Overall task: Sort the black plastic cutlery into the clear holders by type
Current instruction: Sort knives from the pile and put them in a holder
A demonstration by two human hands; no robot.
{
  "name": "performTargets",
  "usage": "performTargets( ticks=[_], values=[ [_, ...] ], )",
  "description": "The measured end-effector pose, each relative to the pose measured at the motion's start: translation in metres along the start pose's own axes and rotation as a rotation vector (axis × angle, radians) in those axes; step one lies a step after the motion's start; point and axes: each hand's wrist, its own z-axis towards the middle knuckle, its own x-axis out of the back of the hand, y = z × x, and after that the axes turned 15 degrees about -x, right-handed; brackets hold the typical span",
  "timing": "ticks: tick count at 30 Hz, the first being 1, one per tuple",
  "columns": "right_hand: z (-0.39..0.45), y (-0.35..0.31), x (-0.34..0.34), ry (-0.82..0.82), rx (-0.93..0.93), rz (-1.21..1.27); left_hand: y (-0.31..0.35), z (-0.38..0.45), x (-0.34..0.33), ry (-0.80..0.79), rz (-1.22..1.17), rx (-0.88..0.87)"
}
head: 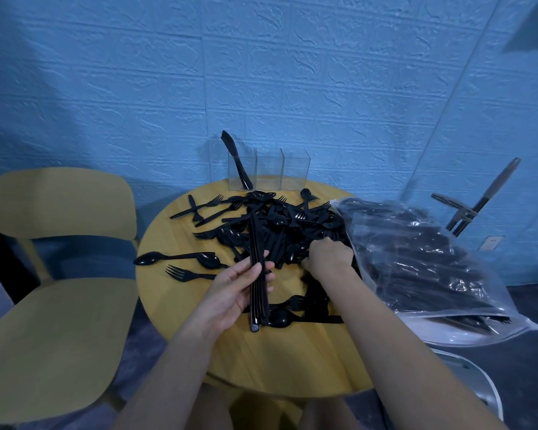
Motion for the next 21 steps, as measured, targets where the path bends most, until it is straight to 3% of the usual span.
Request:
performTargets(
  ticks=[8,15,21],
  values=[
    [-0.001,0.002,0.006,0.034,0.041,0.080,0.000,0.000,0.000,-0.008,0.007,-0.001],
    [-0.002,0.037,0.000,-0.224,-0.047,0.873,-0.001,0.001,0.002,-0.005,-0.003,-0.001],
    [-0.027,0.050,-0.001,-0.247,0.181,1.454,0.000,0.000,0.000,0.000,0.007,-0.021]
  ],
)
